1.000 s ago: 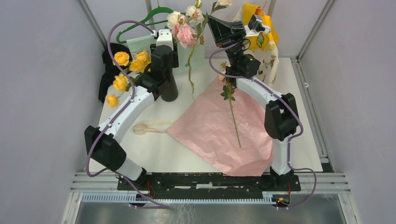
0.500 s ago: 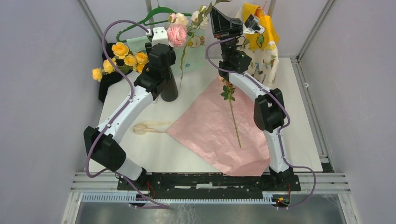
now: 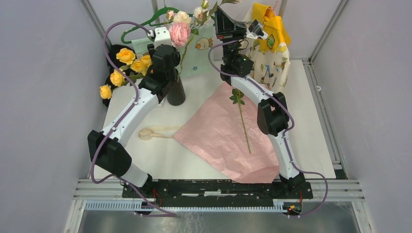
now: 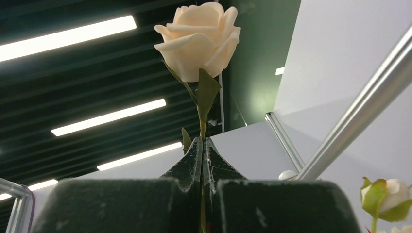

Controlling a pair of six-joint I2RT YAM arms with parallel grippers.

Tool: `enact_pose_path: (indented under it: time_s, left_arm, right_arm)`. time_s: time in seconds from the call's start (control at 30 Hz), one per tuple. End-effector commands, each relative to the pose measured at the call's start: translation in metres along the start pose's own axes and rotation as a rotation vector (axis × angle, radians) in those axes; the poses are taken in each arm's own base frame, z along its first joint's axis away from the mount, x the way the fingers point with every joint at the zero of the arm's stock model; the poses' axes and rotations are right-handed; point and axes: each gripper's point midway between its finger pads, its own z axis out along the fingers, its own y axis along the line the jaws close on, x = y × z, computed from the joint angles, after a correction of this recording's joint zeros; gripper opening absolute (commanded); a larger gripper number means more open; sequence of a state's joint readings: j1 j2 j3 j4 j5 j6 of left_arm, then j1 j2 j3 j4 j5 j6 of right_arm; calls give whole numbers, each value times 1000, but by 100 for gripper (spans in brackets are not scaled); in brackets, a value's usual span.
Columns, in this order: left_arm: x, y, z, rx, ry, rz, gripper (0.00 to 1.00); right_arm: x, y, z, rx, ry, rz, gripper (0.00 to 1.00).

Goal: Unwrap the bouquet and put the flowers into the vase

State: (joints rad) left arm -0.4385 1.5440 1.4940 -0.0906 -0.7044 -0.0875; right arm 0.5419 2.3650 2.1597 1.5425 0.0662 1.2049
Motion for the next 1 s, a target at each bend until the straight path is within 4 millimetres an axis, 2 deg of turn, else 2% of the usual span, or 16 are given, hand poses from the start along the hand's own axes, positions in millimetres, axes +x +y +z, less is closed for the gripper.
enact_pose_path:
  time_s: [0.0,0.17,0.37,0.47,0.57,0.83,0.97]
  left_arm:
    - [9,4,2,-19,4,-30,60]
    - [11,-3,0,30,18,-37,61]
    - [-4,-11,-21,168,-27,-57,73]
    - [-19,-12,-37,240,-53,-80,74]
    - [-30,-15,-54,322,-74,-100,75]
    - [-48,-35,-105,603,-104,-81,75]
    - [-57,-42,-135,740,-132,-64,74]
  right_arm:
    - [-6,52,20,-154,-34,-22,0]
    - [-2,46,18,-129,-16,-29,0]
    - [4,43,16,-109,22,-17,0]
    - [8,48,8,-117,83,-21,1]
    - [2,57,5,-114,118,-37,0]
    - [-6,78,-1,-134,189,-27,1]
    - [-5,82,-8,-136,203,-5,1]
